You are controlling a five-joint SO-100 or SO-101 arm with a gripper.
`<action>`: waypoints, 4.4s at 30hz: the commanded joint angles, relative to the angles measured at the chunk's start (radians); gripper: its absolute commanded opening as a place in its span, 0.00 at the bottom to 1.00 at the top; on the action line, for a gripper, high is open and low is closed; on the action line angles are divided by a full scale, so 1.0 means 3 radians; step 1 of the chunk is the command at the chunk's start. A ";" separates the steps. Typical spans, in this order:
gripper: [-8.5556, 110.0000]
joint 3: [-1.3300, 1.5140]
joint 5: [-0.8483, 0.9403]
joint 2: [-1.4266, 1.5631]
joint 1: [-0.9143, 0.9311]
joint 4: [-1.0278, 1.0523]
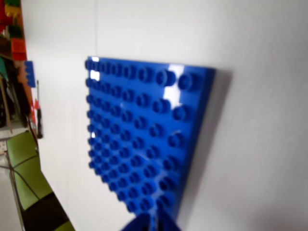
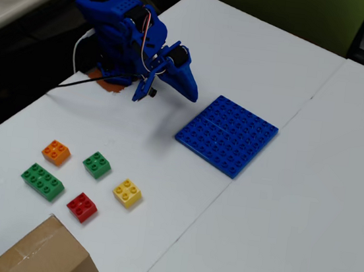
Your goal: Pick up the 2x2 green block and go up the 8x8 blue block.
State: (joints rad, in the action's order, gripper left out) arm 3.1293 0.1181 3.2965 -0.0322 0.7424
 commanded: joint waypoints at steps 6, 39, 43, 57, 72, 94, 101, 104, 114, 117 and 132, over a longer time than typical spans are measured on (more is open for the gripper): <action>0.07 0.0020 0.0010 0.0046 0.0020 -0.0005; 0.14 0.0020 0.4750 0.0046 0.0164 -0.0031; 0.24 0.0000 0.4985 0.0046 0.0353 0.0000; 0.25 -0.0793 0.6064 0.0015 0.0926 0.1324; 0.25 -0.3676 0.6422 -0.3170 0.1739 0.2408; 0.36 -0.4858 0.8028 -0.5374 0.3124 0.1089; 0.37 -0.5778 0.8289 -0.5957 0.3283 0.1585; 0.37 -0.5804 0.8340 -0.6054 0.3319 0.1524; 0.37 -0.5804 0.8268 -0.6335 0.3221 0.1212; 0.37 -0.5773 0.8268 -0.6402 0.3211 0.1135; 0.37 -0.5262 0.8253 -0.6479 0.3252 0.0879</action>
State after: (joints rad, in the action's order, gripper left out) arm 1.5370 2.6001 1.3407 0.9434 1.0324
